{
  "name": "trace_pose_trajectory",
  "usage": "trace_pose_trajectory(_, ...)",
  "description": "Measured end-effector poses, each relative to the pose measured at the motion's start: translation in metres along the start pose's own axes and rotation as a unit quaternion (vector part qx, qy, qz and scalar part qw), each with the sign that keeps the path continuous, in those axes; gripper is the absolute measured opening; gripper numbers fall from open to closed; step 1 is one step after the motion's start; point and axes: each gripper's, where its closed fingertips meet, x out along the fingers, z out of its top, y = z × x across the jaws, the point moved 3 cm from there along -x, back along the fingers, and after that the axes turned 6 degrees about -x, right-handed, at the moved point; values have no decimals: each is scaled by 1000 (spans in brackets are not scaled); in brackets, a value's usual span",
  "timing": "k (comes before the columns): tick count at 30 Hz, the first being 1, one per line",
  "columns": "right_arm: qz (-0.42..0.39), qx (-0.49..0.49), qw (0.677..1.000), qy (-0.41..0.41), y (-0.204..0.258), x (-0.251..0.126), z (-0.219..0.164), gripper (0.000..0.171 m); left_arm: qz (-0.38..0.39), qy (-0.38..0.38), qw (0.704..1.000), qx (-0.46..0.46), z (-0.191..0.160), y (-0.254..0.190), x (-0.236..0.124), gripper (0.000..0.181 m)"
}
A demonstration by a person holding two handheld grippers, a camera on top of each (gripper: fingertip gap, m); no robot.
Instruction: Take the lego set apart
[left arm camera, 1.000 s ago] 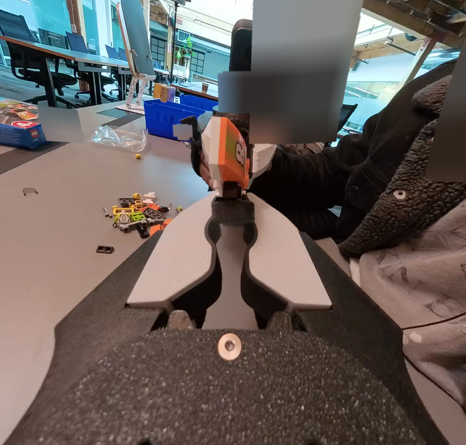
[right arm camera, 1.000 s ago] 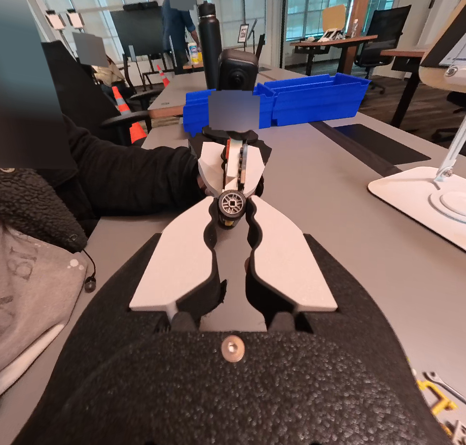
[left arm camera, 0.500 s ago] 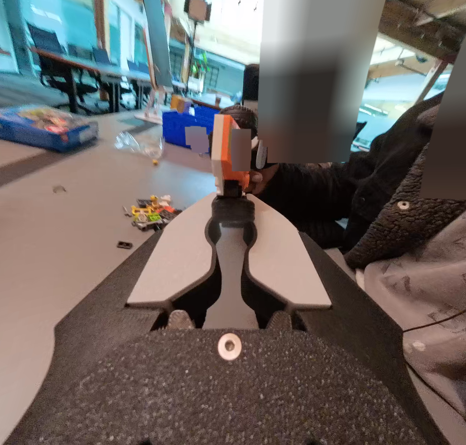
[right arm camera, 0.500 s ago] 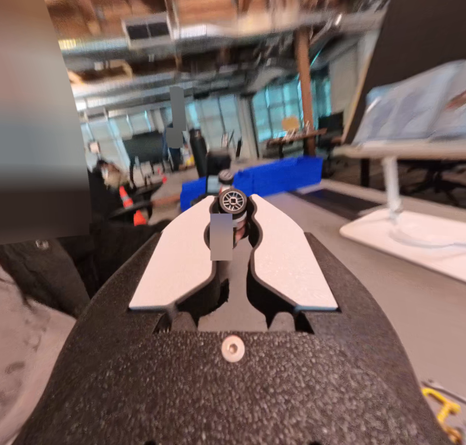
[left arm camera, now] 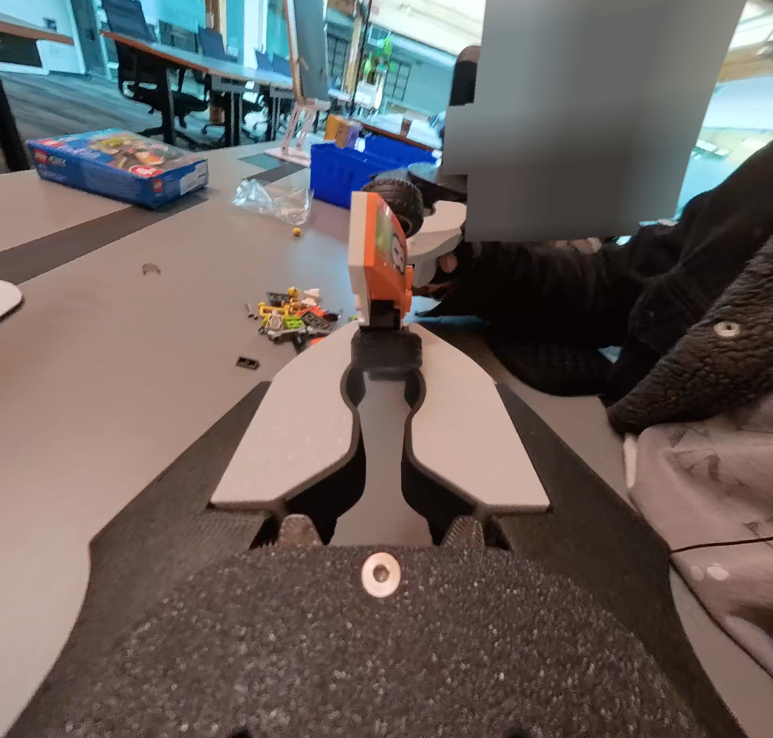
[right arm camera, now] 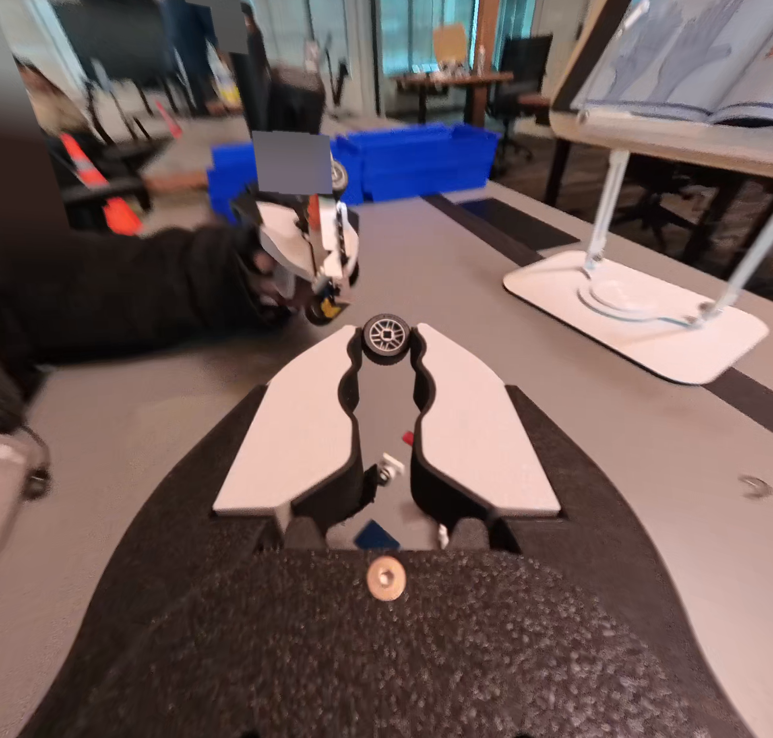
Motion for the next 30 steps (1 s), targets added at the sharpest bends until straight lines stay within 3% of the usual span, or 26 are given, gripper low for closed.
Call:
trace_pose_trajectory(4, -30, -47, 993, 108, -3, 13, -34, 22, 68, 56, 996, 10, -13, 13, 5, 15)
trace_pose_trajectory(9, -42, -73, 979, 185, -3, 23, -61, 22, 139, 101, 985, 18, -24, 29, 6, 15)
trace_pose_trajectory(18, -50, -87, 969, 224, -3, 31, -74, 22, 192, 143, 971, 25, -38, 43, 7, 15)
trace_pose_trajectory(25, -55, -101, 962, 248, -8, 46, -66, 22, 238, 114, 965, -7, -31, 58, -3, 15)
trace_pose_trajectory(30, 5, -85, 960, 268, -27, 71, -56, 23, 267, 83, 959, -45, -26, 69, -17, 14)
